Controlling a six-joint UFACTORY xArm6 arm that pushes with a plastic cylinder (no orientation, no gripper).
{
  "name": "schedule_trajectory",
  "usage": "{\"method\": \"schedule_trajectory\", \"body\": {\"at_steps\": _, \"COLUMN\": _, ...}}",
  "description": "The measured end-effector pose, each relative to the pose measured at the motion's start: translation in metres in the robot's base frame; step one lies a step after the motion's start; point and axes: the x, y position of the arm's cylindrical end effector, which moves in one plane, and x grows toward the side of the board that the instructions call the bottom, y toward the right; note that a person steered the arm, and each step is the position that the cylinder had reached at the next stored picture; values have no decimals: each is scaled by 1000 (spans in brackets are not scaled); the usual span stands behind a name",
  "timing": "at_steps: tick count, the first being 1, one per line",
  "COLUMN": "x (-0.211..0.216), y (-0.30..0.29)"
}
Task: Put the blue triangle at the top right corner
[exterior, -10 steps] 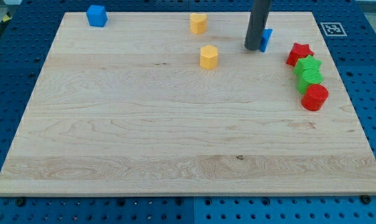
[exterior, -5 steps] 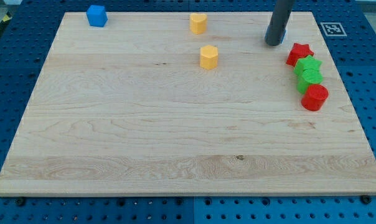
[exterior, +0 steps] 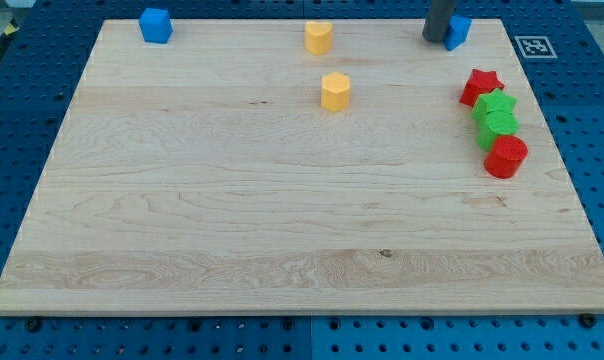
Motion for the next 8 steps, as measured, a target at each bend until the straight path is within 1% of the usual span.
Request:
{"method": "schedule_trajectory", "body": {"at_steps": 3, "x": 20, "y": 3}}
{"method": "schedule_trajectory", "body": {"at_steps": 6, "x": 17, "y": 15}}
{"method": "schedule_trajectory", "body": {"at_steps": 8, "x": 3, "y": 25}}
